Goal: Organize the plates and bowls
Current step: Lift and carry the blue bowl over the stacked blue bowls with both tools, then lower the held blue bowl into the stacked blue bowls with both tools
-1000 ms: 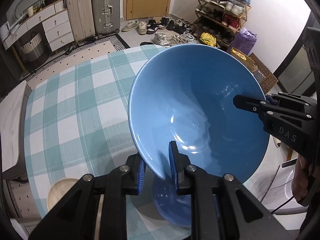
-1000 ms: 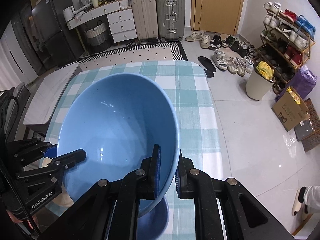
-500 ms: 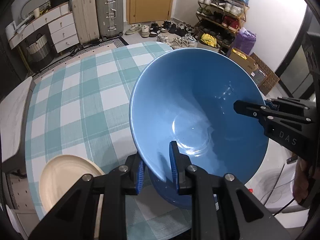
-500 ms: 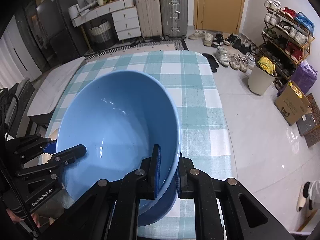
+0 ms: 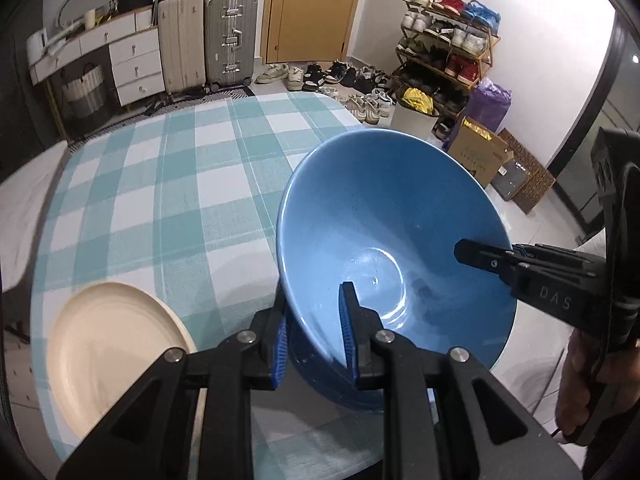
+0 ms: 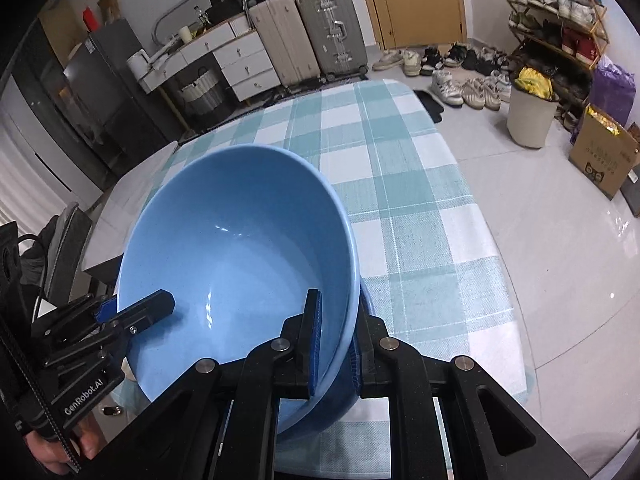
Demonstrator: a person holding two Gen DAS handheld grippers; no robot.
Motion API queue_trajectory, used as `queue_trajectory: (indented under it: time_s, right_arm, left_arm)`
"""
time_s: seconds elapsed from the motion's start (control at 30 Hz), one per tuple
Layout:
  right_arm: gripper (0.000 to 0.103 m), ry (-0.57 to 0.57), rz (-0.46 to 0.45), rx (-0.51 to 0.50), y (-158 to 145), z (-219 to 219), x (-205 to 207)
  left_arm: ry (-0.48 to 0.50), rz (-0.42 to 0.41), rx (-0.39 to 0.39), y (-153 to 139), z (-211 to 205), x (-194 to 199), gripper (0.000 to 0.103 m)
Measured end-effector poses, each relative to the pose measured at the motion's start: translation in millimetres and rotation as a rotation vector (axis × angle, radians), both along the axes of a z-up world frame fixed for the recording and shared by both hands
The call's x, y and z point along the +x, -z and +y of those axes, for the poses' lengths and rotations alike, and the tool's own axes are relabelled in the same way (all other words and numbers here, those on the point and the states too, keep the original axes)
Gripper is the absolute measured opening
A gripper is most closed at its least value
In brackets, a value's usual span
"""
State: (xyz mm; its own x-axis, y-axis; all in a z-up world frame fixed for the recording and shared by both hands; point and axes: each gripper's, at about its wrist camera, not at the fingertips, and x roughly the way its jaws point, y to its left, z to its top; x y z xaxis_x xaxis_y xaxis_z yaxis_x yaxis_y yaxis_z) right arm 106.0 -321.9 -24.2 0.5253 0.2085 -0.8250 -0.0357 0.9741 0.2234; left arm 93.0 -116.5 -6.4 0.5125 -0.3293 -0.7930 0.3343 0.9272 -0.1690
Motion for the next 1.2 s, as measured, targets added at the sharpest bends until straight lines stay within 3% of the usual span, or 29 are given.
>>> queue_trajectory:
  time_s: [0.13, 0.53, 0.87, 1.07, 1.2]
  right_arm:
    - [0.012, 0.024, -0.008, 0.021, 4.5, -1.7, 1.9]
    - [0.012, 0.037, -0.054, -0.031, 8.6, 6.2, -9.5]
    - [0.012, 0.056, -0.063, 0.005, 12.9, 1.1, -10.7]
    - [0.012, 0.067, -0.07, -0.003, 13.3, 0.9, -15.2]
    - [0.012, 0.07, -0.081, -0.013, 12.3, 1.7, -17.5]
  left_arm:
    - [-0.002, -0.034, 0.071, 7.7, -8.5, -7.6, 0.02]
    - [-0.004, 0.0, 0.074, 29.4, -3.8, -10.3, 0.023]
    - [0.007, -0.007, 0.074, 31.3, -2.6, -12.6, 0.023]
    - [0.016, -0.006, 0.145, 37.4, -9.6, -12.4, 0.026]
    - [0.019, -0.002, 0.149, 40.7, -10.2, -12.8, 0.029]
